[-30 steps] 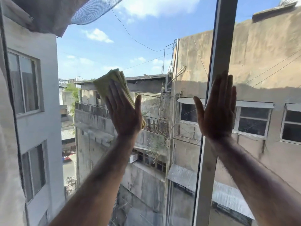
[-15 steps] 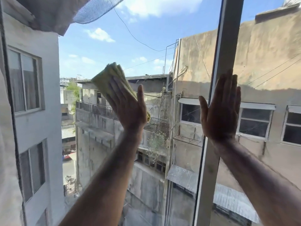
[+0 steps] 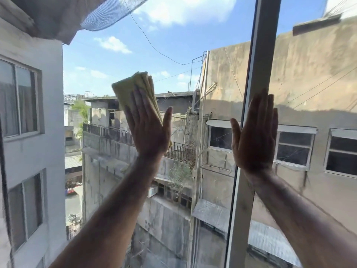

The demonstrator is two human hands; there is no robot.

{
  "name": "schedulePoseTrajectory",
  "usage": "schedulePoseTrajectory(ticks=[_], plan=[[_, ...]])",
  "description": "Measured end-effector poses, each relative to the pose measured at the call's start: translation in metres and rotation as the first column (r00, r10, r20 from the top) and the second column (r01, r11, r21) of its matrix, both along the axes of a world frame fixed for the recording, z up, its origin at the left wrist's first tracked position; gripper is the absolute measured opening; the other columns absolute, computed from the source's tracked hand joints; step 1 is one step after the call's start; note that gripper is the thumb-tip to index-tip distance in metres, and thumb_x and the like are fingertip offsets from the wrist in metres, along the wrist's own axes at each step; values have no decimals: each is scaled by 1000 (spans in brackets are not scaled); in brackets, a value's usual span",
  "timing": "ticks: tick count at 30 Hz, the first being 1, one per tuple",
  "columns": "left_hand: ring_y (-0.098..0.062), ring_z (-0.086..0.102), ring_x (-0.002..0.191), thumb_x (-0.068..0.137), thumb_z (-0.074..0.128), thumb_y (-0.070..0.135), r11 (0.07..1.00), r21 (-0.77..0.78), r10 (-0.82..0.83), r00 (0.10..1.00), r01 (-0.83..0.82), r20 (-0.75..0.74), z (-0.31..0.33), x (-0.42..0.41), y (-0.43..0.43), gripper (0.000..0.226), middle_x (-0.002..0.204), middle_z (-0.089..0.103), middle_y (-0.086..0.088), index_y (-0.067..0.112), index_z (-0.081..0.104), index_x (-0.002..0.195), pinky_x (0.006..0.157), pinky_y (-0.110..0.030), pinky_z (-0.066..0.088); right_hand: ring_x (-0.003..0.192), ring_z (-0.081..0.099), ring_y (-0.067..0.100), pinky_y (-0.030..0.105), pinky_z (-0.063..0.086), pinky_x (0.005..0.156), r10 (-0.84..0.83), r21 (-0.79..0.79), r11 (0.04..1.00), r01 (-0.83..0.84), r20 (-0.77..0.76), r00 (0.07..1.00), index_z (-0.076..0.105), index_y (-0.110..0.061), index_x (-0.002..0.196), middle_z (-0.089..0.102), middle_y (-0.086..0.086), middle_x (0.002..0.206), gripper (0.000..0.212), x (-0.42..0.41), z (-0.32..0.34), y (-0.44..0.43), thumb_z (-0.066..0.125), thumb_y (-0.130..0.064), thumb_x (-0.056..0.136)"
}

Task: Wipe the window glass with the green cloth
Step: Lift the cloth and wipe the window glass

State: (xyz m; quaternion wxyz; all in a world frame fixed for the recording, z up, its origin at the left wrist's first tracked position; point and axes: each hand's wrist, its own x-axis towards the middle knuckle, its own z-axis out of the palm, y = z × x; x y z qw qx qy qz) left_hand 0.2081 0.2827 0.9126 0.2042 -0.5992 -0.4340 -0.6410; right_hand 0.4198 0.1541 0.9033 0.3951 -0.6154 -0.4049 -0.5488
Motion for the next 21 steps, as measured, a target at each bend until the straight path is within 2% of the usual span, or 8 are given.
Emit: schedulePoseTrajectory(ticks=[3, 5, 7, 9, 12, 16, 19, 21], plan=[[-33, 18, 162, 103, 27, 69, 974, 215, 18, 928, 67, -372, -3, 39, -19, 92, 172, 22, -20, -2, 25, 161, 131, -55, 20, 165, 12, 35, 51, 17, 135, -6, 15, 1000, 5, 13, 1000, 12, 2, 165, 12, 21, 176, 71, 0, -1, 1, 30, -44, 114], [-34, 20, 161, 103, 36, 70, 932, 300, 47, 753, 203, -656, -45, 54, -30, 91, 171, 24, -19, -1, 27, 161, 128, -56, 26, 165, 12, 36, 52, 18, 135, -14, 11, 1000, 14, 15, 1000, 14, 3, 165, 13, 21, 175, 71, 0, -1, 0, 27, -44, 114], [-33, 22, 161, 103, 40, 69, 920, 291, 60, 641, 262, -766, -87, 39, -26, 90, 171, 26, -18, 1, 30, 160, 125, -56, 33, 165, 11, 35, 51, 17, 135, -16, -1, 1000, 16, 6, 1000, 13, 2, 165, 12, 21, 176, 72, -1, -1, -1, 23, -47, 114], [-34, 25, 159, 104, 42, 67, 947, 267, 46, 749, 178, -661, -115, 9, -10, 88, 170, 27, -20, -1, 33, 159, 124, -58, 34, 165, 10, 34, 50, 16, 135, -4, 0, 1000, 4, -1, 1000, 12, 1, 166, 10, 20, 176, 73, -2, 0, -2, 22, -48, 113], [-39, 19, 161, 104, 27, 67, 999, 28, 22, 977, -16, -213, -120, -35, 12, 93, 170, 20, -28, -7, 24, 160, 130, -59, 22, 165, 11, 34, 51, 18, 135, 6, 18, 1000, -6, -1, 1000, 12, 2, 165, 11, 21, 176, 73, -1, 0, -1, 27, -47, 114], [-33, 13, 163, 101, 11, 73, 995, -99, 2, 988, 13, 153, -46, -37, 17, 98, 173, 15, -22, -2, 14, 163, 131, -57, 17, 165, 10, 34, 51, 18, 134, -7, 11, 1000, 7, 3, 1000, 12, 2, 166, 10, 21, 176, 72, -2, -1, -1, 27, -46, 114], [-34, 15, 162, 101, 18, 69, 1000, 10, 9, 1000, -9, 13, -1, -11, 7, 94, 173, 18, -21, -1, 17, 163, 132, -55, 17, 165, 11, 35, 51, 17, 135, -10, 13, 1000, 10, 6, 1000, 12, 2, 165, 11, 21, 176, 72, -4, -2, -1, 25, -46, 114], [-34, 17, 162, 102, 27, 70, 984, 175, 36, 943, 23, -330, -6, 13, -4, 94, 172, 20, -22, -2, 20, 162, 131, -54, 19, 165, 12, 35, 51, 17, 135, -8, 17, 1000, 8, 13, 1000, 13, 3, 165, 12, 23, 175, 73, -5, -2, -1, 26, -47, 113]])
